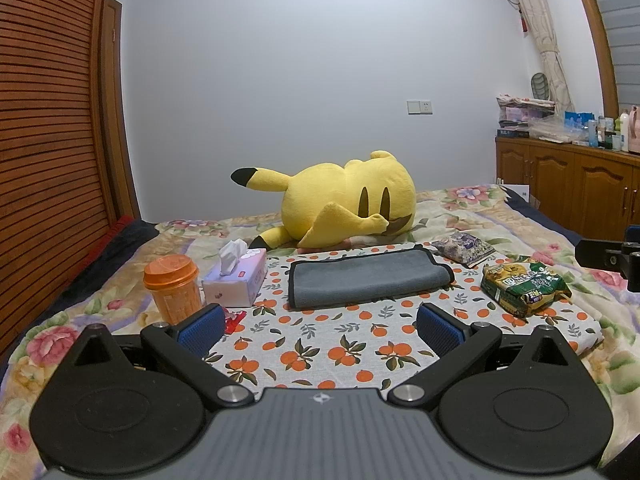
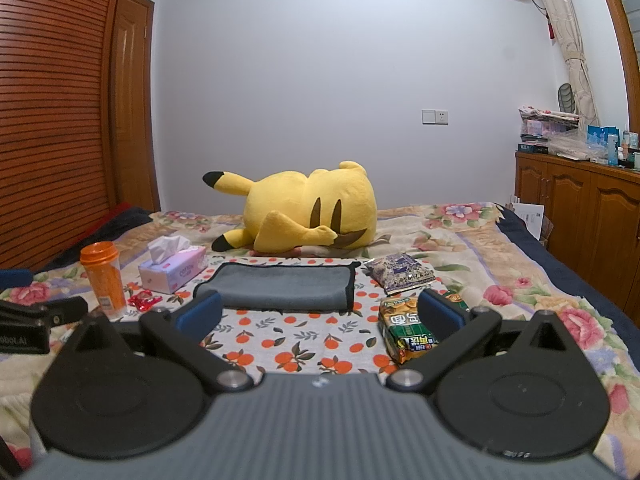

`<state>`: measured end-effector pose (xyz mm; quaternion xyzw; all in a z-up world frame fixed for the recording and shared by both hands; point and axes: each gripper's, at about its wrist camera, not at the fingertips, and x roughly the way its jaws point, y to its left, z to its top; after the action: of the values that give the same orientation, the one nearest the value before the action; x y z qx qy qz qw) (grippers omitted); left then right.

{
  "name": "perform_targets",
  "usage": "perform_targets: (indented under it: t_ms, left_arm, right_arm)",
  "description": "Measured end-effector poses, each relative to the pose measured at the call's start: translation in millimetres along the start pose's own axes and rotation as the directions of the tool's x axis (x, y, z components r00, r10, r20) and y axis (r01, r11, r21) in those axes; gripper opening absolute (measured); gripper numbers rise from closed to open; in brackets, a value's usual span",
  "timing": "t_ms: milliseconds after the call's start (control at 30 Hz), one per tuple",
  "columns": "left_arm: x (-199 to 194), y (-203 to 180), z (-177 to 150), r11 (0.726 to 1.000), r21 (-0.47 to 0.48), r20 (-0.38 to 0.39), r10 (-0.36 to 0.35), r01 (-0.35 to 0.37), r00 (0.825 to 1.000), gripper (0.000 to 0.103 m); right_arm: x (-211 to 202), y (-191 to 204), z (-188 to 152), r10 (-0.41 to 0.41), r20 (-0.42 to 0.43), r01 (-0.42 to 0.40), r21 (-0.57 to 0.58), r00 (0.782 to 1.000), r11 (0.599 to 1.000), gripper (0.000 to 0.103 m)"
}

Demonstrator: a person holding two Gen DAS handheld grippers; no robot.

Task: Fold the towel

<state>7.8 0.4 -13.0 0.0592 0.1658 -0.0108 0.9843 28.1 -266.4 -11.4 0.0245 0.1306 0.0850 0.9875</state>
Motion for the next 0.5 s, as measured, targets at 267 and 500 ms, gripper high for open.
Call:
perform_targets:
  t_ms: [267,500]
  left_arm:
    - [-0.8,-0.6,-0.1,1.0,0.001,0.0,0.0,0.0,1.0,0.103]
    - [-0.5,-0.5,-0.2,1.0,0.001,0.001,0.0,0.0,1.0,0.103]
  right_arm:
    - [2.0,-1.5,0.4,0.0,0.0,0.0,0.0,1.0,1.0,0.103]
    - [0.0,-0.1,0.0,0.0,0.0,0.0,0.0,1.0,1.0,0.103]
